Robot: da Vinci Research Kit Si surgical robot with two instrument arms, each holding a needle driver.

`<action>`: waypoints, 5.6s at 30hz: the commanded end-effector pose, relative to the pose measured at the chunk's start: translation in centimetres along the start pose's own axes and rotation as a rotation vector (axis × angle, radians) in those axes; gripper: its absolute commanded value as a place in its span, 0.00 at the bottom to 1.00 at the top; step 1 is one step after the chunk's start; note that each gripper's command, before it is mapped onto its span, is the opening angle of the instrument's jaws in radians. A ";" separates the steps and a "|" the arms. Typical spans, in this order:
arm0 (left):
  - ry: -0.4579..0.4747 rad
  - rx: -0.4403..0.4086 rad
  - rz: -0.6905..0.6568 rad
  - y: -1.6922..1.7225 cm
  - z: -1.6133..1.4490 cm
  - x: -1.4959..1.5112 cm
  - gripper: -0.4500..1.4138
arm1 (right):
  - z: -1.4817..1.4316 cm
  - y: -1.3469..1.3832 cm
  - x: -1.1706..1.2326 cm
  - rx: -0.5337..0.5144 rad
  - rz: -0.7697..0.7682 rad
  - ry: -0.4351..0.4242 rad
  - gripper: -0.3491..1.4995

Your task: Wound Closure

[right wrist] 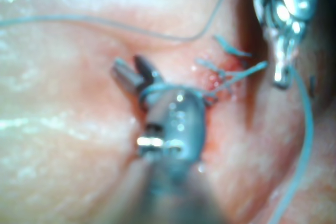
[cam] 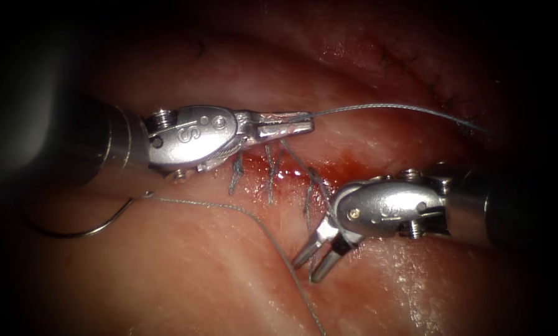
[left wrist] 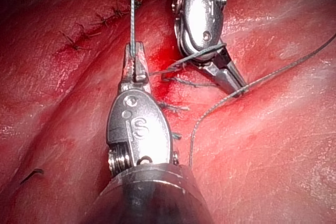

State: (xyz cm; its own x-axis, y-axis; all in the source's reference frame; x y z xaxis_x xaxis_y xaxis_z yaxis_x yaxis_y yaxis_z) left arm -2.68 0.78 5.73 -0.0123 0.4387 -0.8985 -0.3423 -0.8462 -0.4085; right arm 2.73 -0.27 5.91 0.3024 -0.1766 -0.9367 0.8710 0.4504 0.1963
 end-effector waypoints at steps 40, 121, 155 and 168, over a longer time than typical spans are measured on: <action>0.001 -0.022 -0.012 1.75 -0.75 -0.44 0.00 | -1.03 0.27 -0.23 -0.398 0.125 0.064 0.00; -0.024 -0.029 0.013 3.40 -1.86 0.28 0.00 | -1.37 0.28 -0.52 -0.823 0.393 -0.002 0.85; 0.089 -0.135 0.107 1.83 -0.83 2.02 0.00 | -0.65 0.40 0.49 -1.486 0.430 0.312 0.85; 0.069 -0.168 0.077 0.89 -0.52 2.07 0.00 | -0.55 0.38 0.69 -1.445 0.405 0.348 0.85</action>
State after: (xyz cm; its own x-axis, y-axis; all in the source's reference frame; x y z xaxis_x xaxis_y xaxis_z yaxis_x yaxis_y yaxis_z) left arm -2.47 0.92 3.41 0.0326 0.3511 -0.9358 -0.1747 -0.9199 -0.3512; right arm 2.99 0.30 5.12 0.1374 0.2738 -0.9519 -0.4141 0.8889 0.1959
